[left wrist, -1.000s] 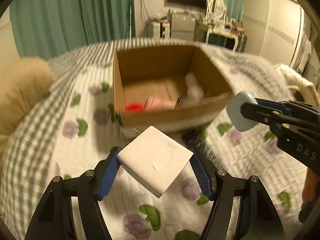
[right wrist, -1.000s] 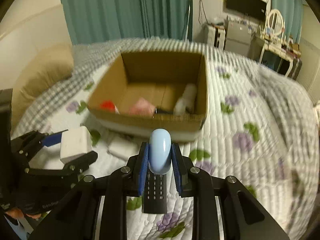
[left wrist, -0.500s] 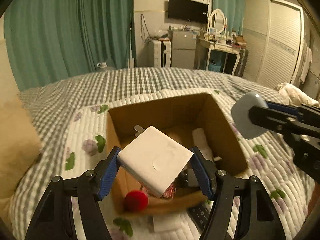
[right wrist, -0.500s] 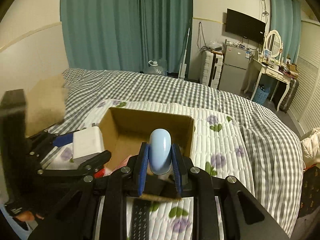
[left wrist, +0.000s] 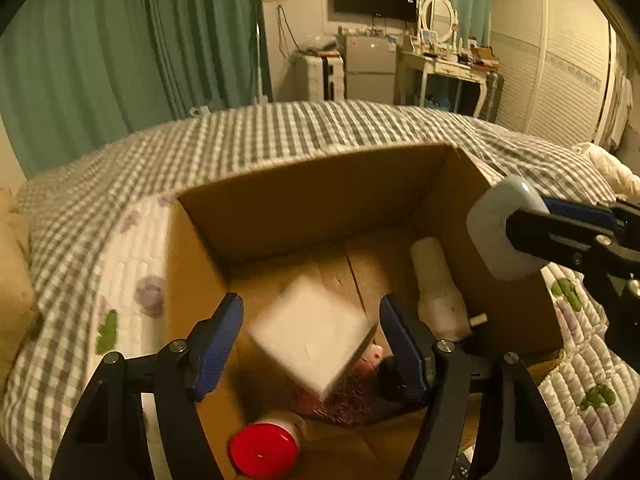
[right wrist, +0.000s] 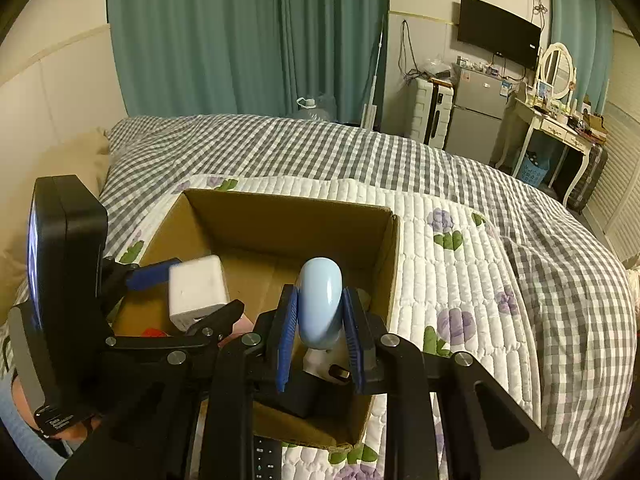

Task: Organize rigid objects
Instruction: 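Release the charger into the box with the left tool while the right drops the earbud case in, then grasp the black TV remote with the right tool and lift it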

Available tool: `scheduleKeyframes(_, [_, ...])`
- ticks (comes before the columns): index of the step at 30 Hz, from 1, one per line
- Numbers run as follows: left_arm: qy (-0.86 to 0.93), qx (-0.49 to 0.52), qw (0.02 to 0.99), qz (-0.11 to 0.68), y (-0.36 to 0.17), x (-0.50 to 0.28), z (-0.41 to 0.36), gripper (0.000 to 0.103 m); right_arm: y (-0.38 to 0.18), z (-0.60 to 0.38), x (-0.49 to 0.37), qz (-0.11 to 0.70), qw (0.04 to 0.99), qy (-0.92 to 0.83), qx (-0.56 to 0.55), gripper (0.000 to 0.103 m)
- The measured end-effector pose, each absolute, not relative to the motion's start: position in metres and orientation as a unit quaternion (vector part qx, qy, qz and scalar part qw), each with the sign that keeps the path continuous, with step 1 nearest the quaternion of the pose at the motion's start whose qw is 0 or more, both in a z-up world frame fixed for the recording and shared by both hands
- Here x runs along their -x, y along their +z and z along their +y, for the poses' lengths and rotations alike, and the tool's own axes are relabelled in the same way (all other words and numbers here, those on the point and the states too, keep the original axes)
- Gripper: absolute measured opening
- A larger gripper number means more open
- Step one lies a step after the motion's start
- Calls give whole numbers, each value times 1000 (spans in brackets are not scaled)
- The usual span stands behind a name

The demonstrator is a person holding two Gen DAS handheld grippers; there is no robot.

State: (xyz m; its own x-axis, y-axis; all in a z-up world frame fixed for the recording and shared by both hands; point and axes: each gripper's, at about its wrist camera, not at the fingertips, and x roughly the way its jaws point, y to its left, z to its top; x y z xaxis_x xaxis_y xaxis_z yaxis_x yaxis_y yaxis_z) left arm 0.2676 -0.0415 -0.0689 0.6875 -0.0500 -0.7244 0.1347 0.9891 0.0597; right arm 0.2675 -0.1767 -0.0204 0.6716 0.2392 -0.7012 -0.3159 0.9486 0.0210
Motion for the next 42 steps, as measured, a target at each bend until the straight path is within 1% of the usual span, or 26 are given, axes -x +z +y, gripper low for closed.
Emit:
scheduleKeyframes(1, [-47, -54, 919, 388, -66, -267, -40, 81, -20, -177, -268, 376, 913, 152, 49, 22])
scheduleKeyframes(7, [-45, -37, 925, 376, -50, -261, -21, 81, -18, -174, -278, 380, 911, 152, 47, 22])
scheduleKeyframes(11, [-30, -47, 932, 358, -42, -253, -15, 81, -28, -167, -296, 395, 904, 160, 36, 22])
scheduleKeyframes(17, [-27, -32, 932, 360, -38, -248, -4, 81, -40, -155, -310, 406, 900, 160, 23, 24])
scheduleKeyframes(18, [-28, -31, 933, 359, -36, -245, -2, 81, -38, -156, -309, 404, 902, 153, 20, 36])
scheduleKeyframes(19, [-28, -30, 933, 357, -34, -242, 0, 81, -34, -158, -306, 399, 904, 150, 19, 43])
scheduleKeyframes(20, [-29, -29, 934, 355, -30, -238, 2, 81, -27, -159, -301, 391, 908, 149, 19, 47])
scheduleKeyframes(23, [-22, -29, 936, 350, -18, -221, 7, 82, -7, -160, -287, 379, 914, 139, 33, 47])
scheduleKeyframes(24, [-21, -28, 936, 350, -13, -215, 8, 84, 2, -161, -279, 373, 917, 133, 40, 47])
scheduleKeyframes(25, [-22, -26, 937, 347, -8, -208, 10, 87, 11, -162, -272, 368, 919, 129, 46, 48])
scheduleKeyframes(27, [-23, -24, 940, 340, 4, -190, 11, 89, 29, -163, -253, 361, 923, 123, 60, 57])
scheduleKeyframes(30, [-29, -30, 944, 328, 22, -161, 11, 92, 53, -165, -222, 350, 926, 116, 75, 65])
scheduleKeyframes(32, [-29, -35, 946, 321, 34, -140, 10, 99, 64, -168, -202, 349, 927, 115, 82, 70])
scheduleKeyframes(34, [-14, -35, 948, 315, 44, -120, 9, 99, 75, -169, -179, 346, 927, 113, 87, 72])
scheduleKeyframes(39, [-16, -17, 950, 311, 56, -86, 11, 103, 88, -175, -138, 337, 931, 108, 85, 88])
scheduleKeyframes(42, [-17, -2, 948, 317, 50, -76, 15, 103, 81, -175, -120, 338, 932, 100, 88, 92])
